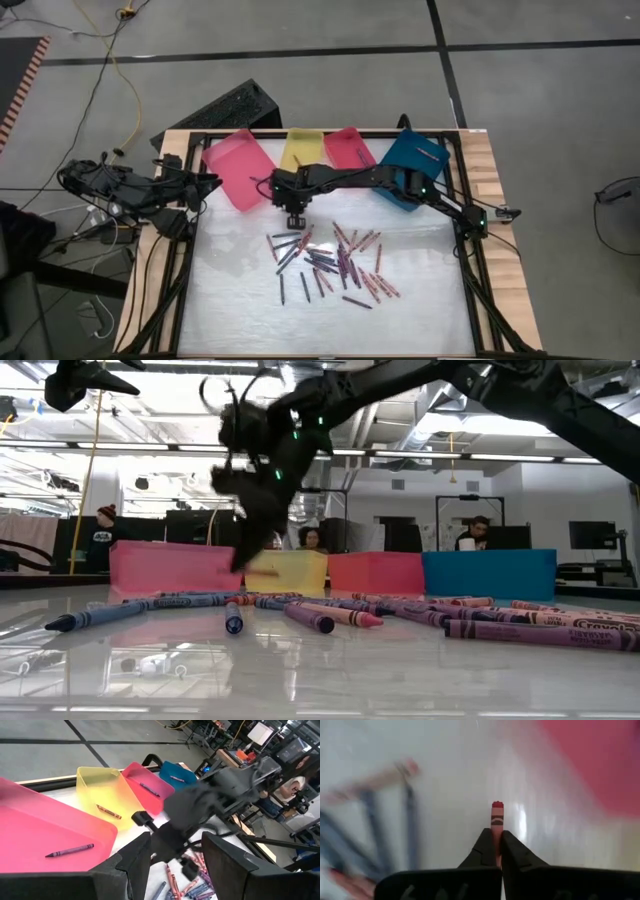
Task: Sort crayons
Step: Put the red crayon in the yellow bin
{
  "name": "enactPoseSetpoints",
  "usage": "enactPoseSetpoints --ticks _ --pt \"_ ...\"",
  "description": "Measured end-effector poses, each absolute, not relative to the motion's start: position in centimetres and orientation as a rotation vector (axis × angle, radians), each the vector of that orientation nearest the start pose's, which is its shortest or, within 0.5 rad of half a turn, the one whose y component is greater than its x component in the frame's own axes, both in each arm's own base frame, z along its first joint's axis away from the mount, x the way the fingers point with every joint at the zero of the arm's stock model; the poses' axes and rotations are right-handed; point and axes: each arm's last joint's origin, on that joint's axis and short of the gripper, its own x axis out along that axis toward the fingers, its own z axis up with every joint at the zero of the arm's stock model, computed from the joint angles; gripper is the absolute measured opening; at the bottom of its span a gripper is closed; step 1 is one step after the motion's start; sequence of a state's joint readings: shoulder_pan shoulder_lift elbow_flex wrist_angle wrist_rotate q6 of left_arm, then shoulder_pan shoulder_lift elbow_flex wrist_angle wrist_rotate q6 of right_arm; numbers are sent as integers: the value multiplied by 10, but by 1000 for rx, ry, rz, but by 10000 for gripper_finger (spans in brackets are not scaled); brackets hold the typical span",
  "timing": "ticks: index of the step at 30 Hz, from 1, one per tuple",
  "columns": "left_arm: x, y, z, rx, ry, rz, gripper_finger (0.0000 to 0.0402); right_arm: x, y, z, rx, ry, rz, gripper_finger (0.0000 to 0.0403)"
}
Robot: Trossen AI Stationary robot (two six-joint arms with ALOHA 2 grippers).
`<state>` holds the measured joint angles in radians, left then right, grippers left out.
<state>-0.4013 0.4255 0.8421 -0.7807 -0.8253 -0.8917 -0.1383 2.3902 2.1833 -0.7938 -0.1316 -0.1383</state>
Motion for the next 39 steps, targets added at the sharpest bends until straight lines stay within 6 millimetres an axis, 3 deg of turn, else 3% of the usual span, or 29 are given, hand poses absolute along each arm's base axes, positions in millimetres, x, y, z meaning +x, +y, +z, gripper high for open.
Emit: enactPoseSetpoints --ticks 8,14,23,29,39 --pt "64 -4 335 -660 91 516 165 519 -75 265 -3 824 40 5" --pt "64 -4 335 -661 92 514 165 510 -94 288 6 753 -6 5" --pt "65 -4 335 -661 95 511 165 498 -139 289 148 752 -148 6" --pt "65 -4 335 -661 95 510 165 489 -165 288 155 772 -297 6" --pt "65 -4 335 -662 95 511 165 474 -195 282 238 826 -488 7"
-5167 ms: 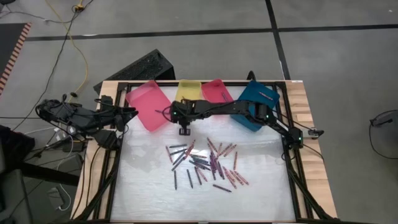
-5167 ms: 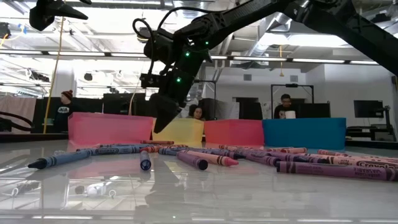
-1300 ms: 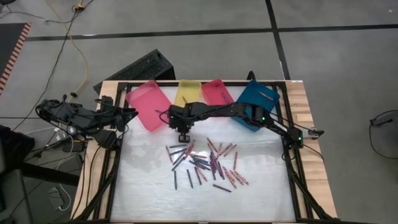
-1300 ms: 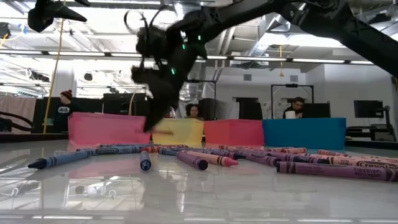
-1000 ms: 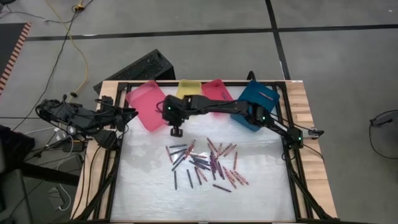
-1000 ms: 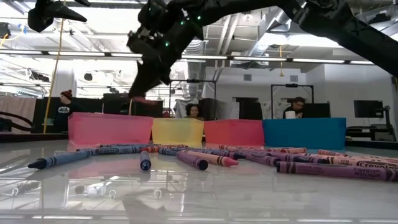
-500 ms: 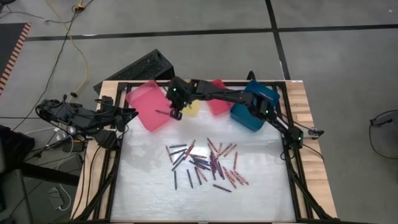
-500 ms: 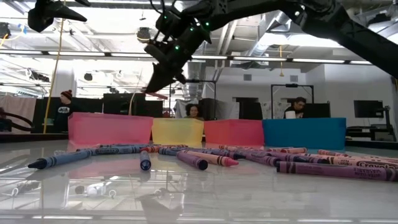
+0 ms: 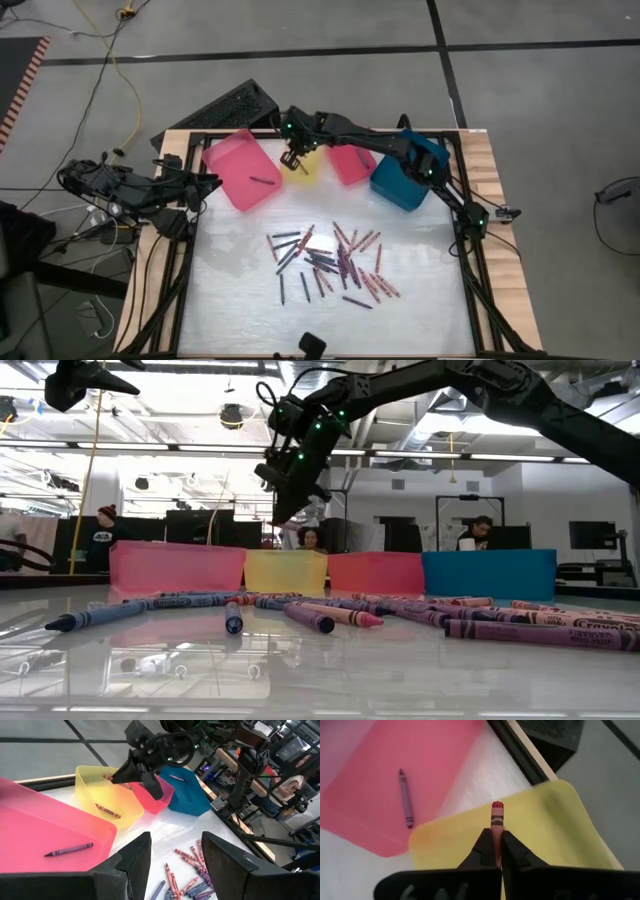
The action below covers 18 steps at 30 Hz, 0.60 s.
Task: Sort crayons
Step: Put the red crayon in the yellow bin
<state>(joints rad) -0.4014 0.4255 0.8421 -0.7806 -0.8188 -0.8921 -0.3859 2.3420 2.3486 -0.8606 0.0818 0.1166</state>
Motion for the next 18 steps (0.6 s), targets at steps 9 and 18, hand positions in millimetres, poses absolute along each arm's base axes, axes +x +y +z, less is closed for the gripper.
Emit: enactPoseSetpoints --ticks 9,18 --pt "64 -4 335 -668 89 516 165 475 -200 269 282 835 -523 7" --pt "64 -4 335 -671 89 515 165 482 -197 240 296 920 -536 7"
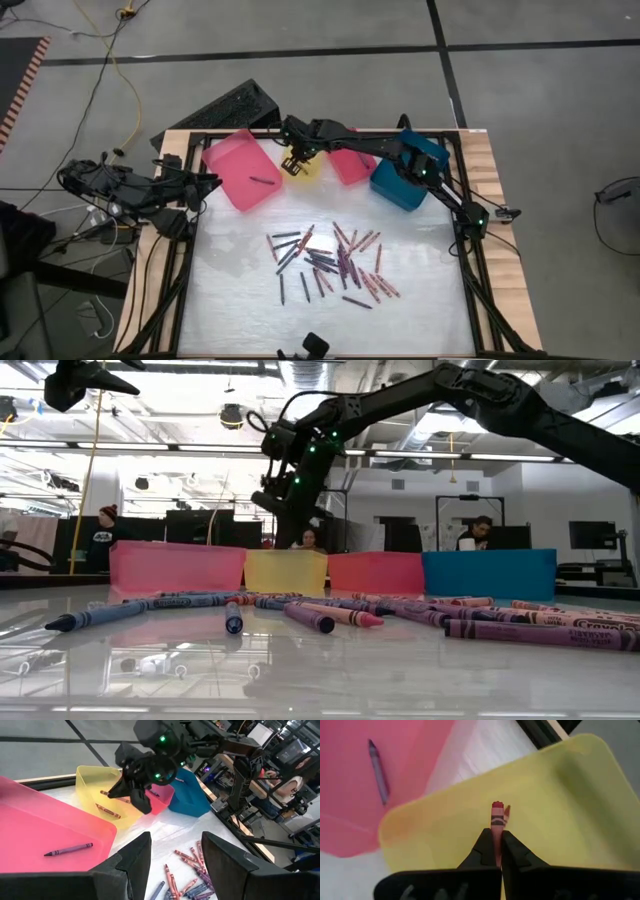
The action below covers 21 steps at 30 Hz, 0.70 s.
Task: Sort crayons
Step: Put the red crayon in the yellow bin
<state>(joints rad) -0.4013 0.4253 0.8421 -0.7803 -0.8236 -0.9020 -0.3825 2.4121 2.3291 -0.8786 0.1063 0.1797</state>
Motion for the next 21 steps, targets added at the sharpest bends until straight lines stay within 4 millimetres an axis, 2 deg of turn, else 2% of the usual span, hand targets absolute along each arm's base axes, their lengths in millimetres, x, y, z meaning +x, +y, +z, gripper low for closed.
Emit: enactPoseSetpoints --ticks 9,14,21 --pt "64 -4 335 -672 89 515 165 486 -199 214 343 985 -570 7" --pt "64 -4 335 -672 89 515 165 486 -200 212 335 988 -603 12" --pt "64 -4 335 -672 89 515 165 485 -201 209 332 1004 -612 41"
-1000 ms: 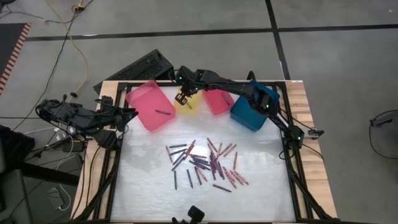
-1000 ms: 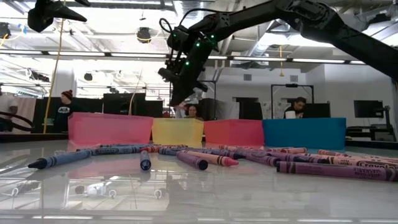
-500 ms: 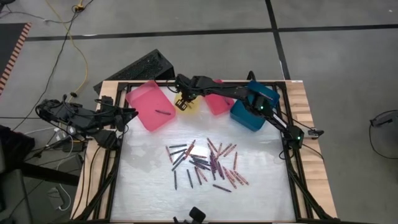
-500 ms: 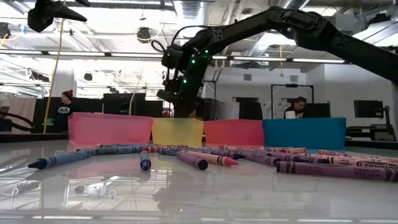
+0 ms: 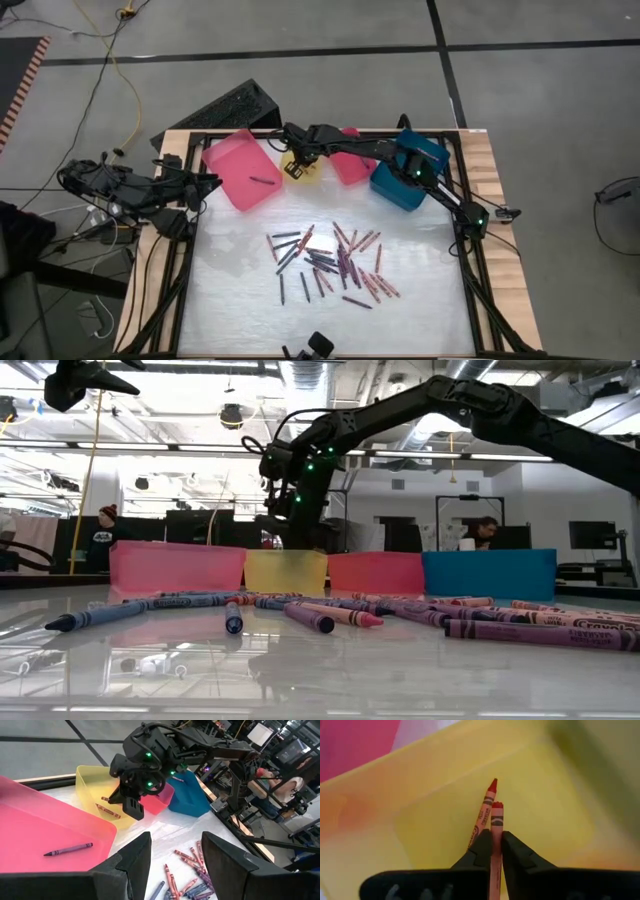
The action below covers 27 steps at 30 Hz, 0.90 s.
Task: Sort crayons
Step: Put the red crayon in the yellow bin, then put the violet crayon into the pink bin
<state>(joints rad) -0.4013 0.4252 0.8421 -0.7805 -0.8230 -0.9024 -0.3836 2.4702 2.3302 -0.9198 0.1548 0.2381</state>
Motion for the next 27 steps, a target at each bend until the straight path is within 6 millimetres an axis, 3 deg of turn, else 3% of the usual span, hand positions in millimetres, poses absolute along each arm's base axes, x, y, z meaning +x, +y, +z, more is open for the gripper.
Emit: enactPoseSetpoints --ticks 8,12,20,27 --pt "64 -4 335 -674 89 514 165 484 -202 209 333 1009 -613 48" --pt "64 -4 335 -683 89 512 165 481 -199 217 326 1040 -529 48" --pt "65 -4 335 -684 90 511 165 454 -177 278 277 1068 -422 49" --pt "65 -4 335 -682 88 513 165 426 -143 335 241 1052 -371 49"
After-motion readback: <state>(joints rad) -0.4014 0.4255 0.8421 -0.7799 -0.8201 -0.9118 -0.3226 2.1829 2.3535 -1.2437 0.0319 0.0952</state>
